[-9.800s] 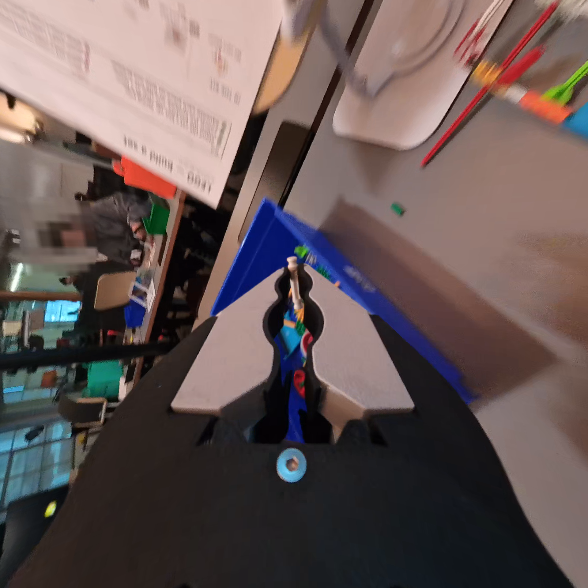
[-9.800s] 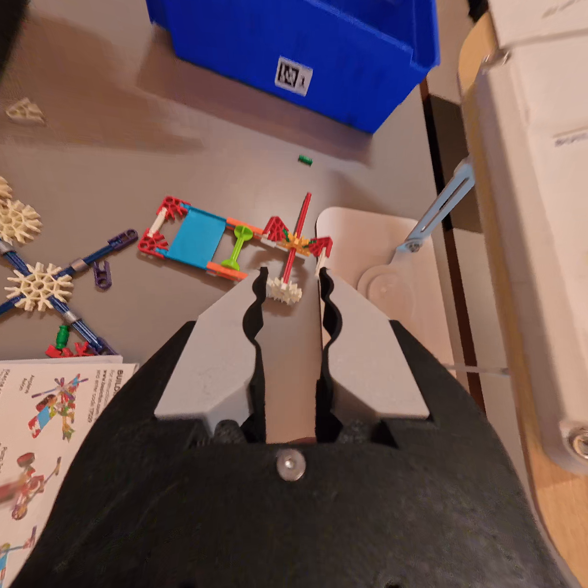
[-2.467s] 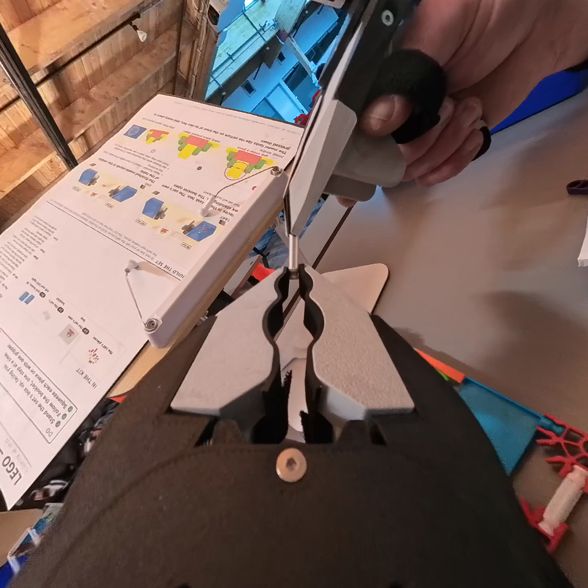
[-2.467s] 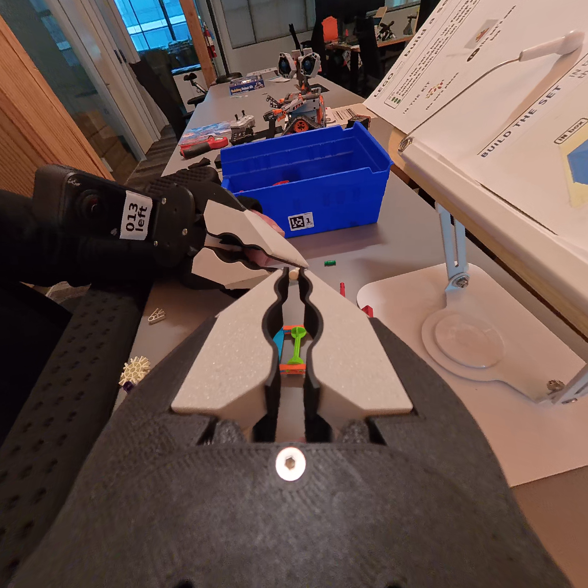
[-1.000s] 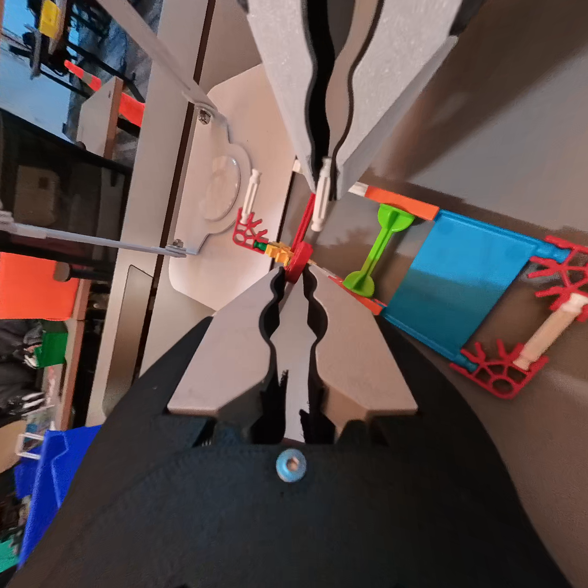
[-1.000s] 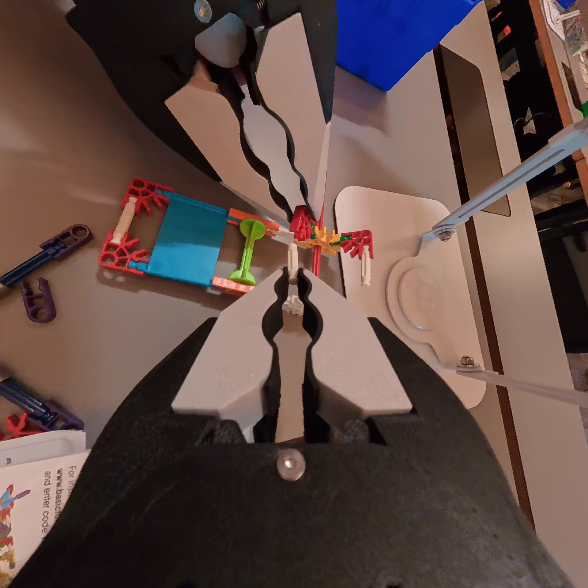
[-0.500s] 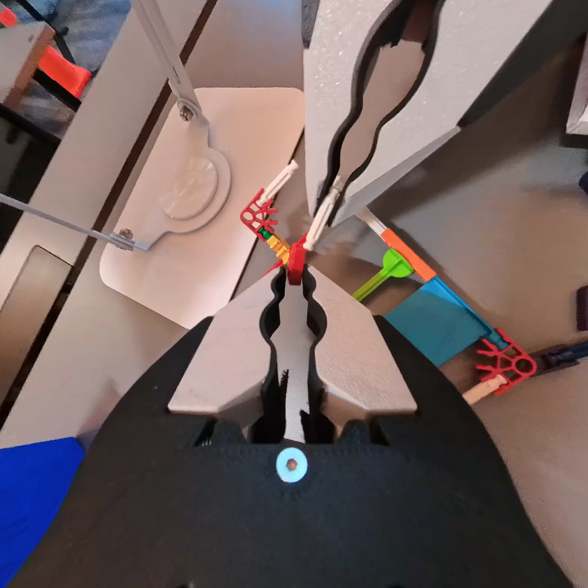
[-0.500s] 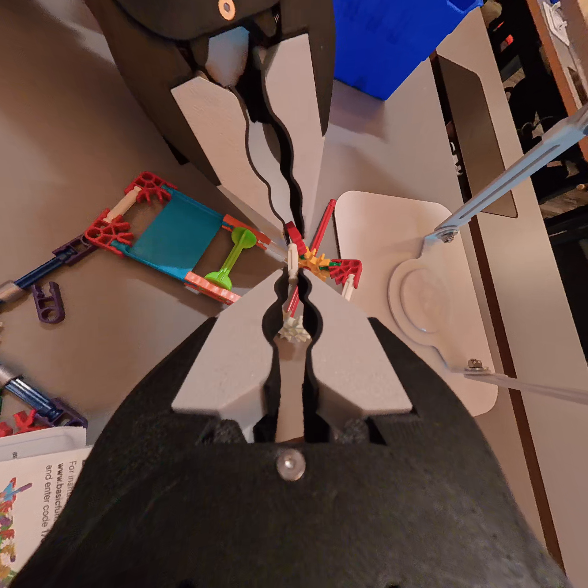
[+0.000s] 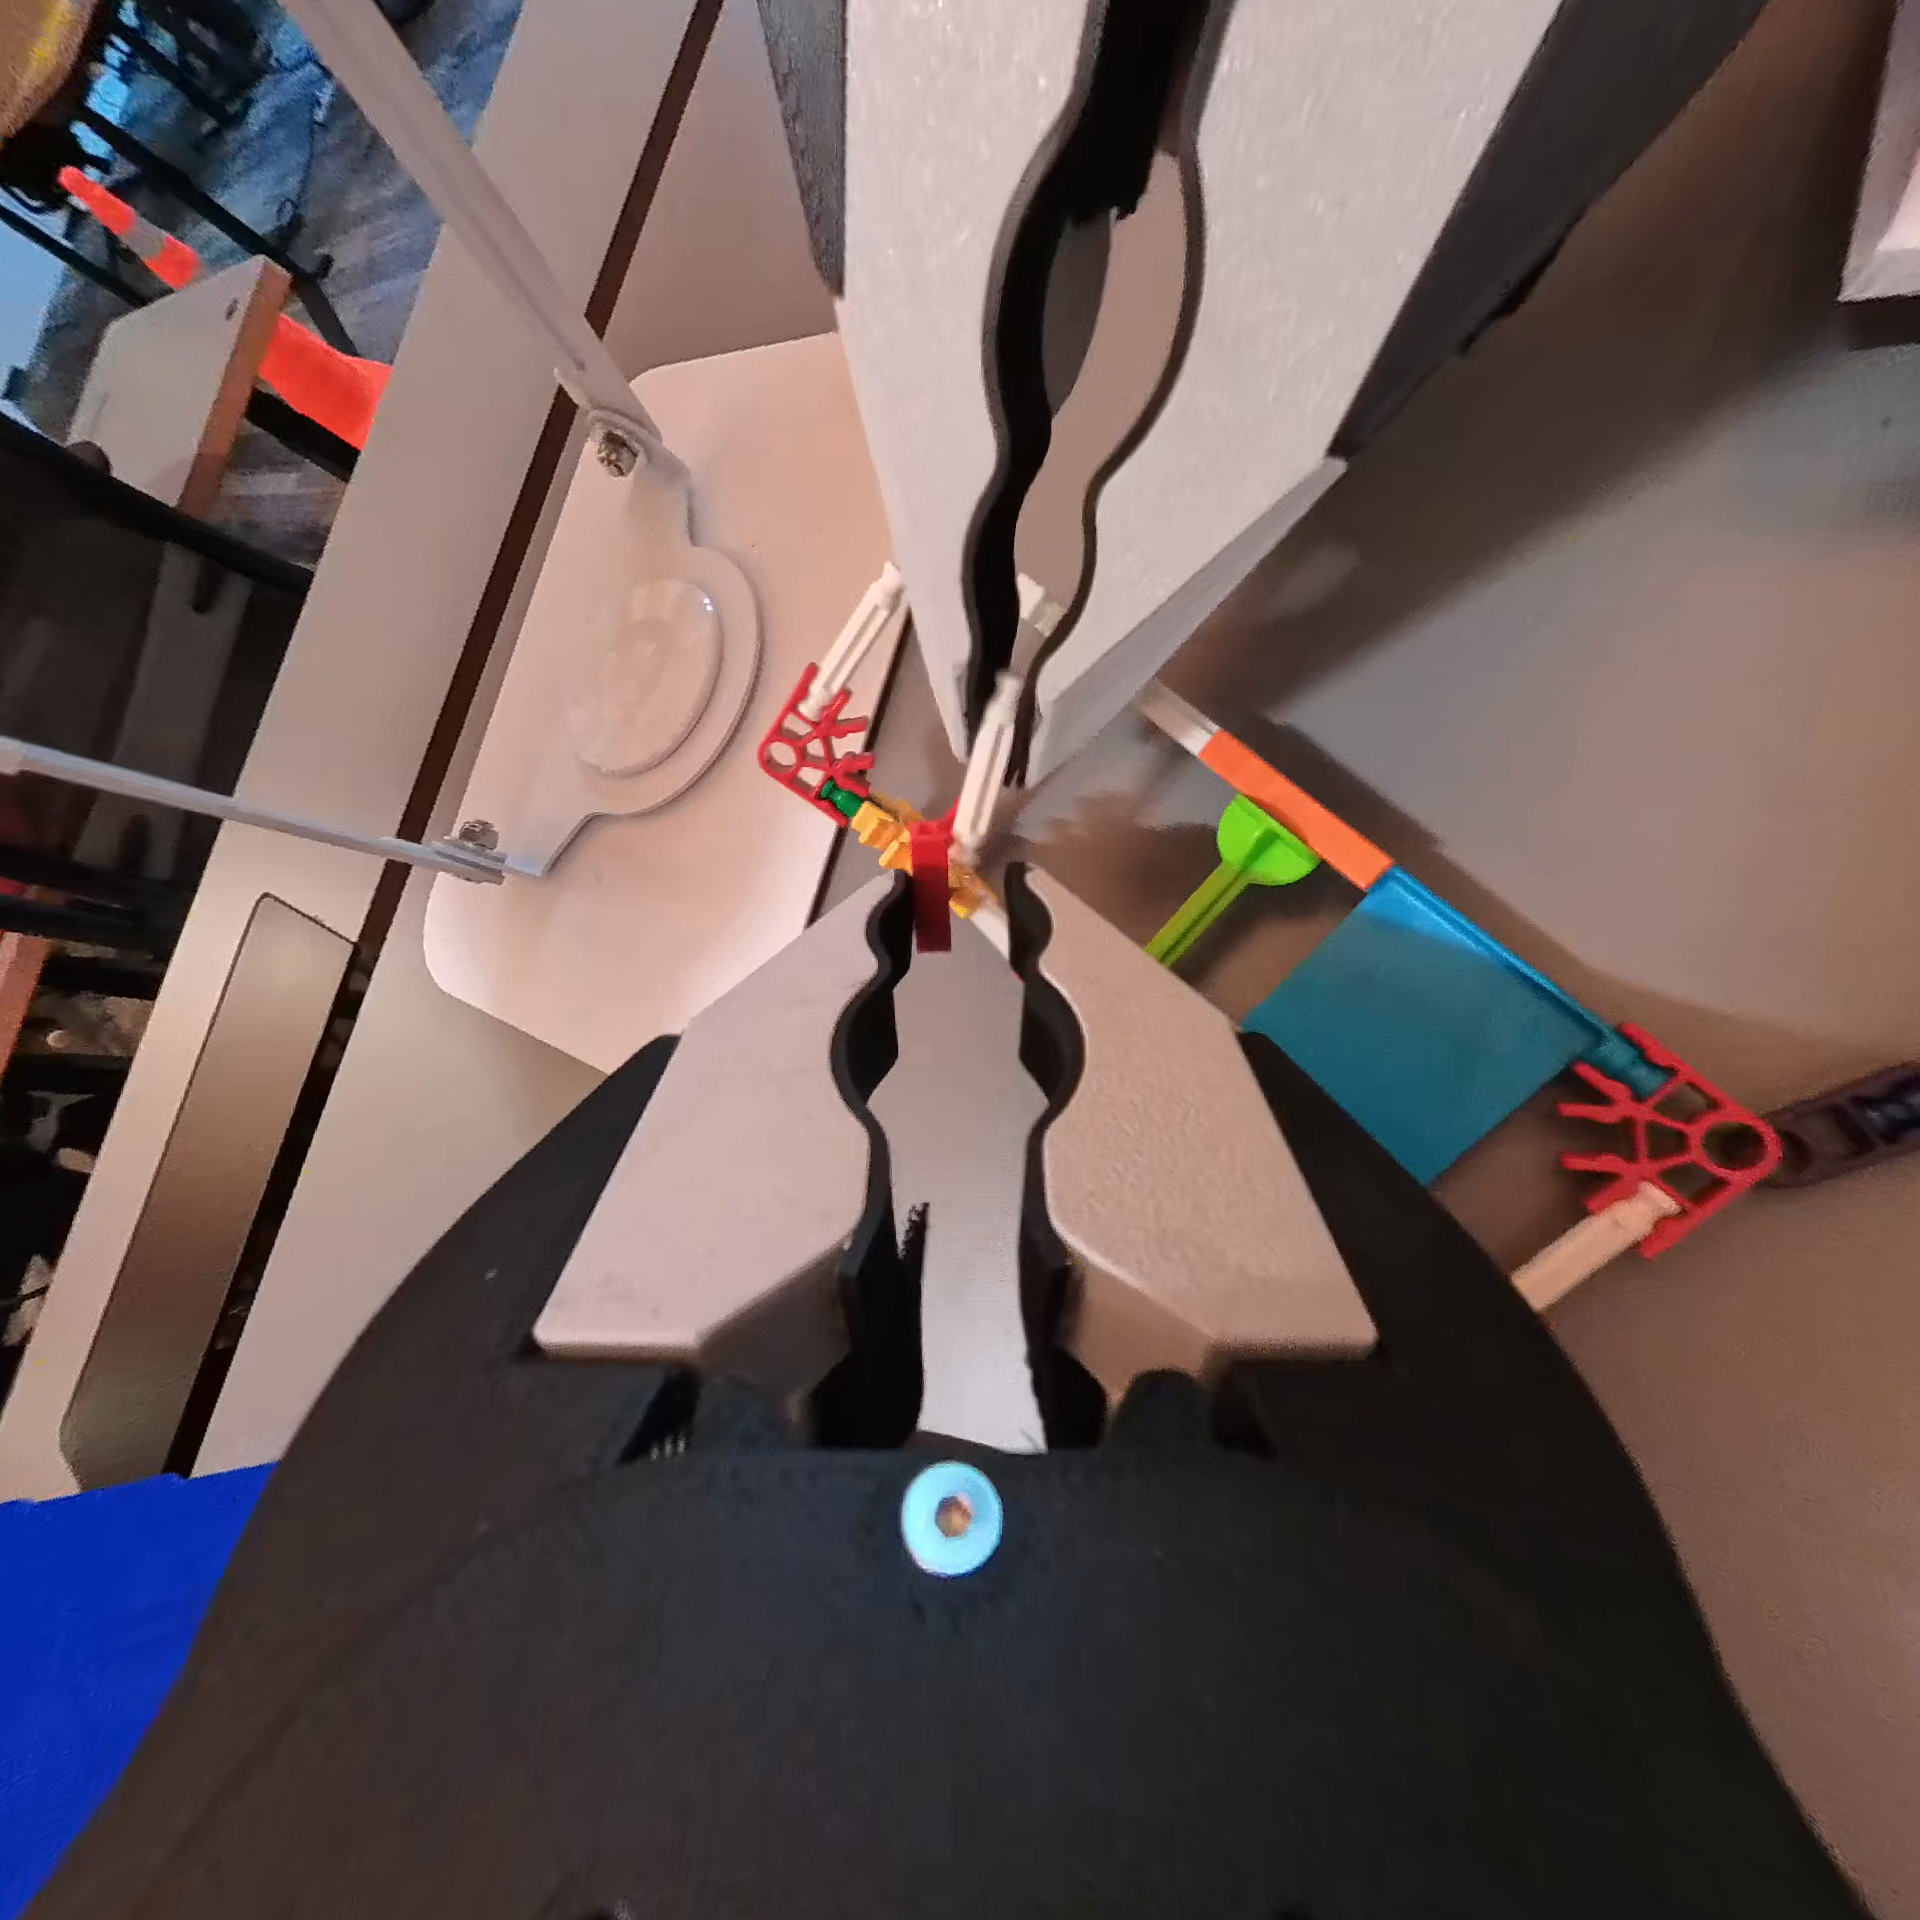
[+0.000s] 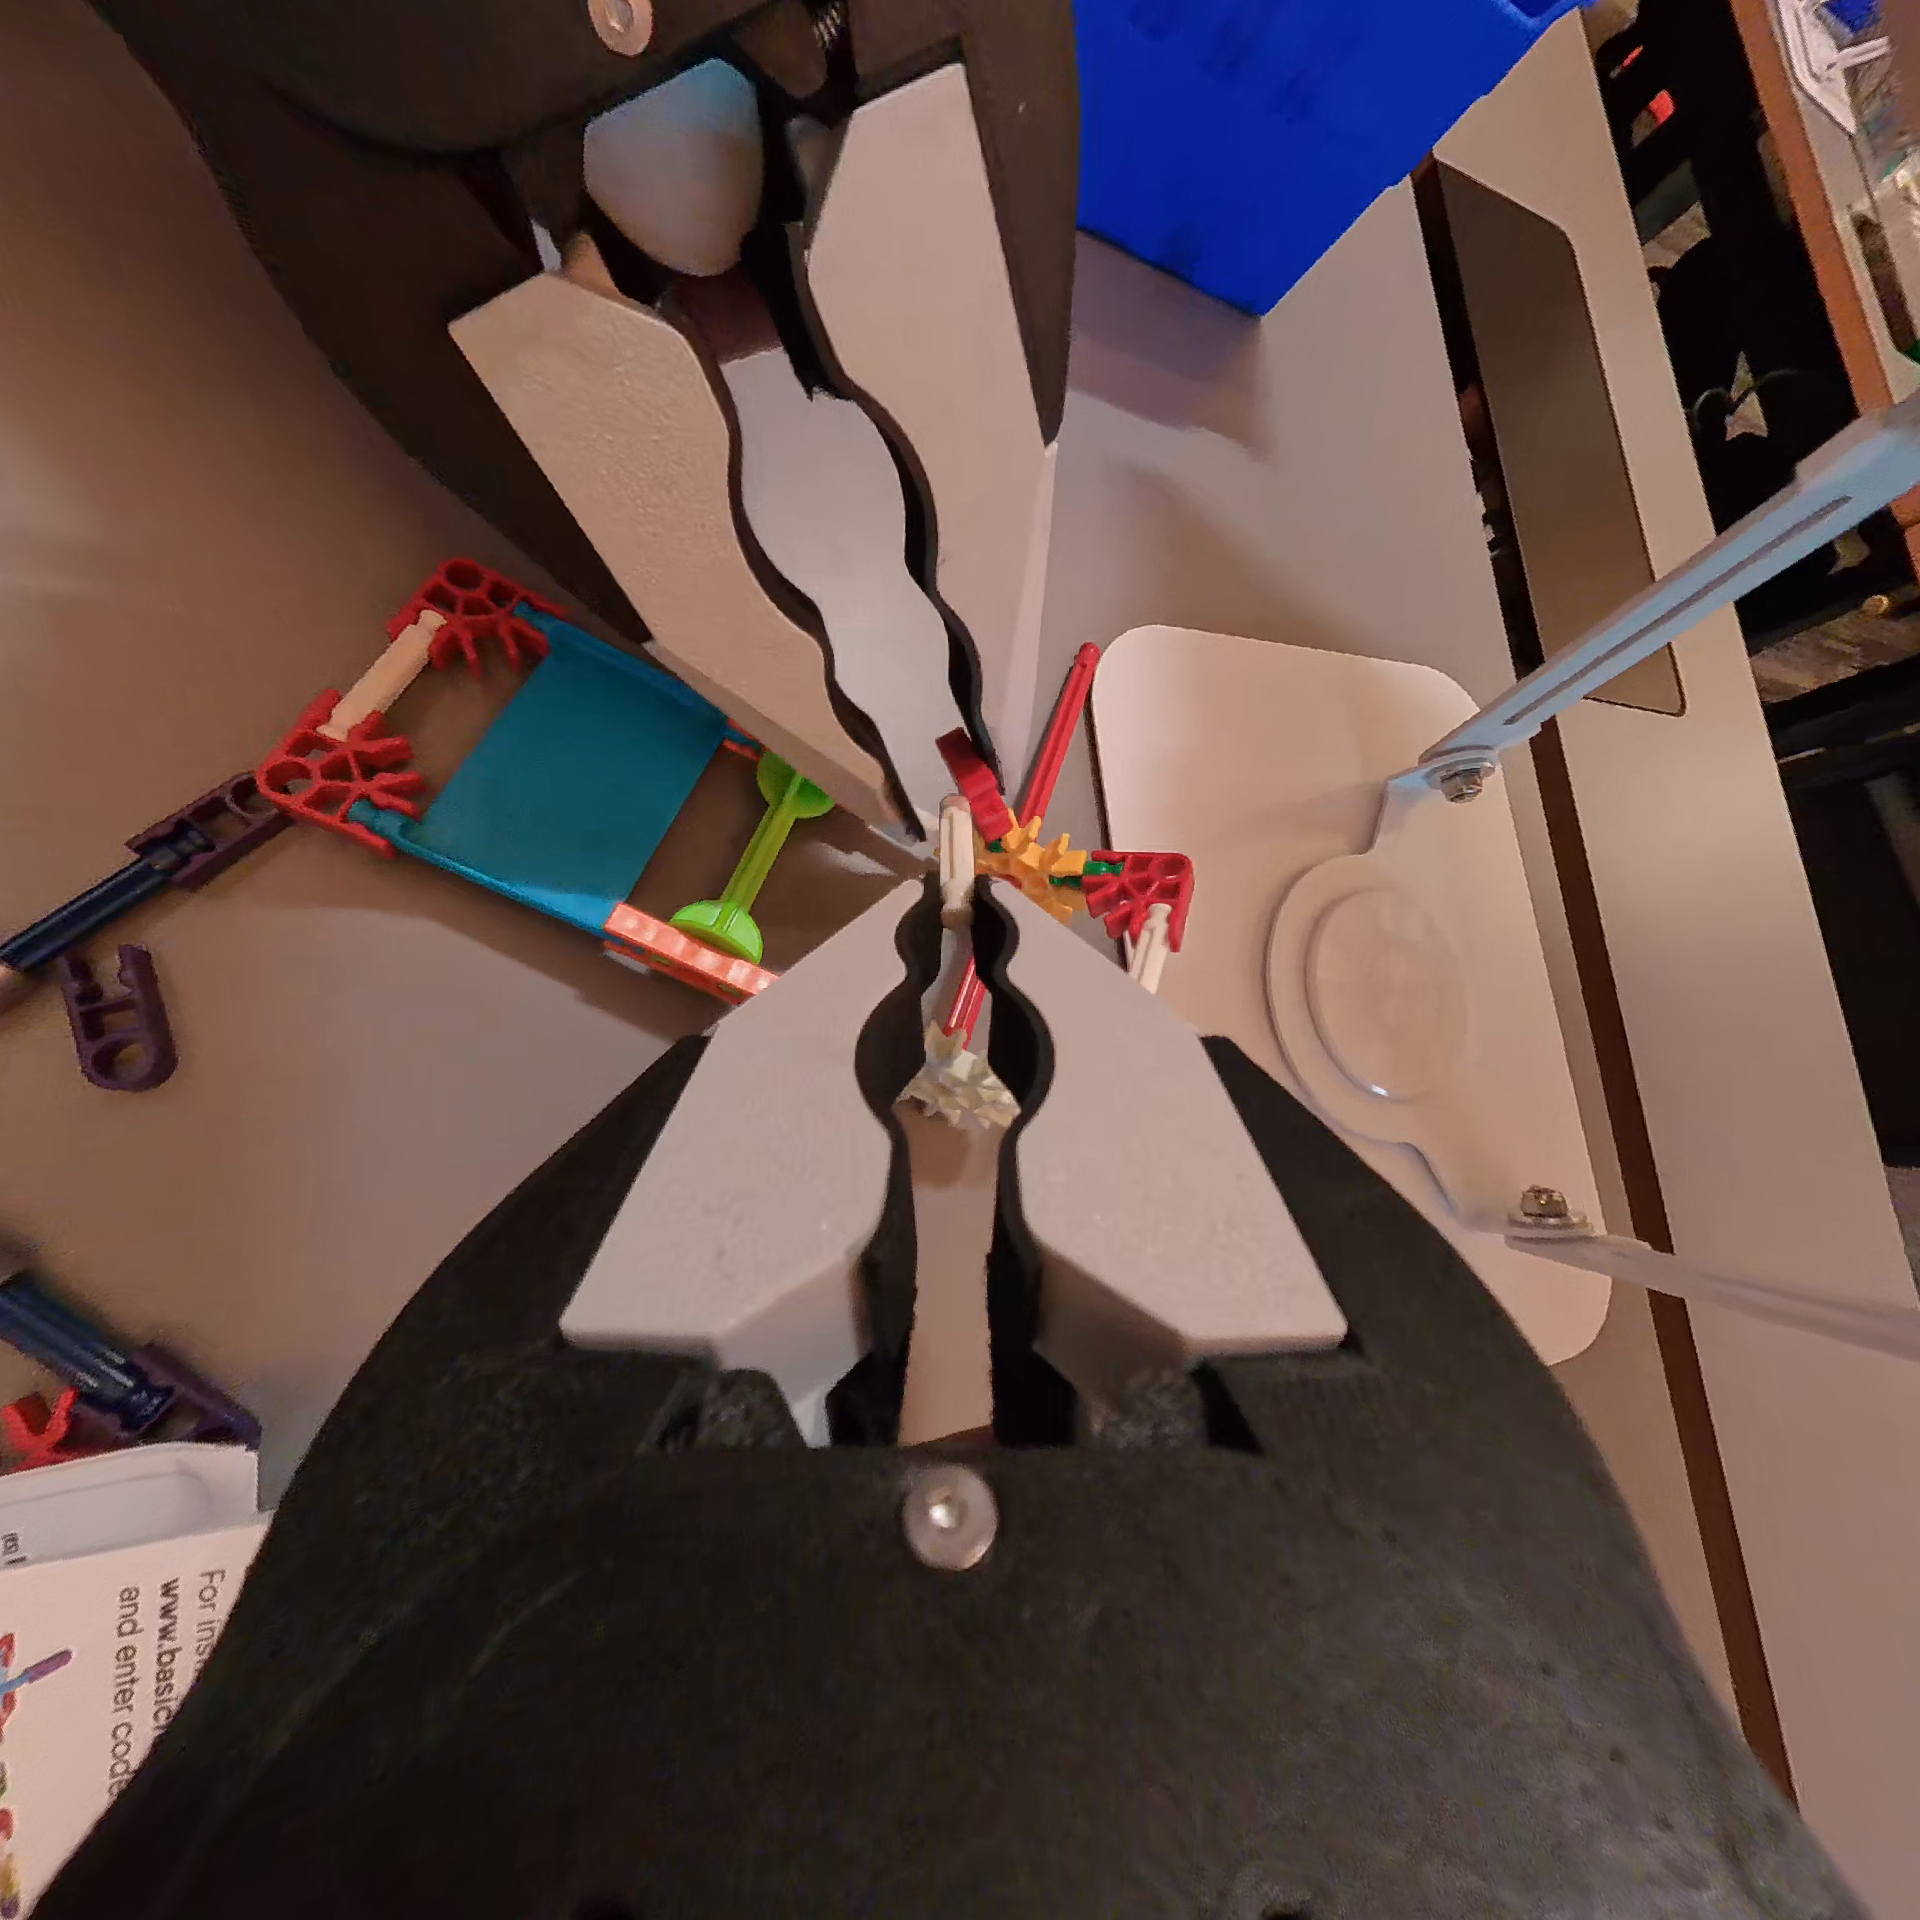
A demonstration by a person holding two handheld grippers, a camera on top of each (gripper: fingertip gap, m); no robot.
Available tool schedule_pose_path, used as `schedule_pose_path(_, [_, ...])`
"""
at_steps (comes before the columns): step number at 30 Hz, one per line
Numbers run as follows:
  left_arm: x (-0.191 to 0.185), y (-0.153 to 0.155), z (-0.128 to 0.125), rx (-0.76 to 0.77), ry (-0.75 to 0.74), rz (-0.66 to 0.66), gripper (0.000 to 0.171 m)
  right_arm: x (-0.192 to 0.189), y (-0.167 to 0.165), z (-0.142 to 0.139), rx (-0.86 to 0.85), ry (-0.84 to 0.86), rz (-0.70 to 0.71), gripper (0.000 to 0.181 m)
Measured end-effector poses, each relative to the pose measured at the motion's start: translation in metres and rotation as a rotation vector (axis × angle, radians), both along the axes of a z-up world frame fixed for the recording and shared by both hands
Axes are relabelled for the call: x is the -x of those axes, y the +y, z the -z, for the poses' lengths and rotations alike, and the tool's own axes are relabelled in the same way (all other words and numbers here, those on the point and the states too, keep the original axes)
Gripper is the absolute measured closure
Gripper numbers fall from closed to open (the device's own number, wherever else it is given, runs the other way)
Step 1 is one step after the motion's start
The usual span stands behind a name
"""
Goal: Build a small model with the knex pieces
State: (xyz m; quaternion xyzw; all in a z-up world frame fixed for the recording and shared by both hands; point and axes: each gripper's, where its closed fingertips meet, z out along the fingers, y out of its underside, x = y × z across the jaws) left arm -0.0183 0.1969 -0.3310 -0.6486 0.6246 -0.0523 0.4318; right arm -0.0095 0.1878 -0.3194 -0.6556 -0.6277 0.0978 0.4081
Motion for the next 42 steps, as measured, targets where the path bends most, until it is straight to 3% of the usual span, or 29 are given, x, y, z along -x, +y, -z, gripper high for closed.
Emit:
schedule_pose_path(27, [-0.006, 0.012, -0.002, -0.22, 0.062, 0.015, 0.166, -0.005, 0.014, 0.001, 0.02, 0.044, 0.076, 0.175])
schedule_pose_path(36, [-0.01, 0.008, -0.002, -0.255, 0.09, 0.029, 0.167, -0.001, 0.018, 0.008, -0.233, -0.12, 0.044, 0.171])
schedule_pose_path(42, [-0.012, 0.0, -0.002, -0.281, 0.126, 0.079, 0.167, -0.001, 0.012, 0.01, -0.255, -0.141, -0.029, 0.168])
